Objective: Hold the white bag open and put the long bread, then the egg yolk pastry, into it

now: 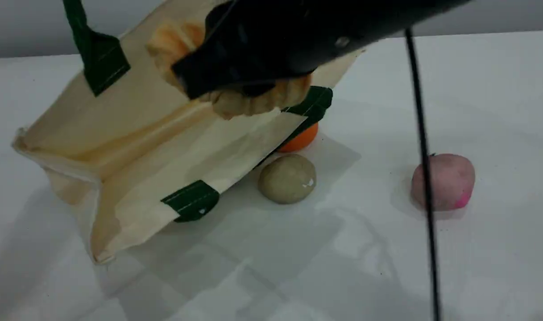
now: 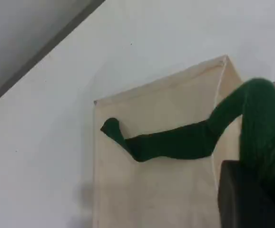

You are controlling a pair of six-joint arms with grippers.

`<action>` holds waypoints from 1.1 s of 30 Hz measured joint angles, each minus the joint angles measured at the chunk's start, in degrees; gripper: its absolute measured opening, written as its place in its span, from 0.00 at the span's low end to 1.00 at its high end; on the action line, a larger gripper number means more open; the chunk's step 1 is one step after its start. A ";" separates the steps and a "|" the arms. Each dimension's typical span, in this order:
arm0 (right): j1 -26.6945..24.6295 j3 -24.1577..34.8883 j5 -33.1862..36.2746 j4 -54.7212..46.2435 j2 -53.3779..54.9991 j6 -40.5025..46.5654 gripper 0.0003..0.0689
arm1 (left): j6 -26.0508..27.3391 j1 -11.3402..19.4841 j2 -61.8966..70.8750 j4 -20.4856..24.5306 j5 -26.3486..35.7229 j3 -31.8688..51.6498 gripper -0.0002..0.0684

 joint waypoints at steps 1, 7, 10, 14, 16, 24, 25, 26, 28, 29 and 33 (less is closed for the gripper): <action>0.00 -0.05 -1.53 0.00 1.20 -0.33 0.17 | -0.38 0.00 0.00 0.00 0.00 0.00 0.12; -0.12 -0.95 -11.76 0.00 8.25 -2.95 0.17 | -0.87 0.00 0.00 -0.91 0.00 0.00 0.12; -0.12 -3.61 -14.03 0.00 11.98 -3.94 0.17 | -0.89 0.00 0.00 -0.85 0.00 0.00 0.12; -0.12 -7.13 -14.04 0.00 16.47 -4.40 0.17 | -0.89 0.00 0.00 -0.69 -0.11 0.00 0.12; -0.12 -8.68 -13.95 0.25 18.45 -6.05 0.17 | -0.89 0.00 0.00 -0.69 -0.11 0.00 0.12; -0.12 -10.53 -14.35 2.08 20.64 -7.44 0.17 | -0.89 0.00 0.00 -0.54 -0.05 0.00 0.12; -0.12 -10.53 -14.40 2.25 20.64 -7.02 0.20 | -0.89 0.00 0.00 -0.42 -0.05 0.00 0.12; -0.12 -10.53 -14.40 2.25 20.64 -6.56 0.24 | -0.89 0.00 0.00 -0.36 -0.05 0.00 0.12; -0.12 -10.53 -14.40 2.25 20.61 -5.44 0.36 | -0.89 0.00 0.00 -0.18 -0.05 0.00 0.12; -0.12 -10.53 -14.40 2.25 20.58 -4.82 0.44 | -0.89 0.00 0.00 -0.02 -0.05 0.00 0.12; -0.12 -10.53 -14.42 2.30 20.47 -2.27 0.75 | -0.89 0.00 0.00 -0.02 -0.01 0.00 0.12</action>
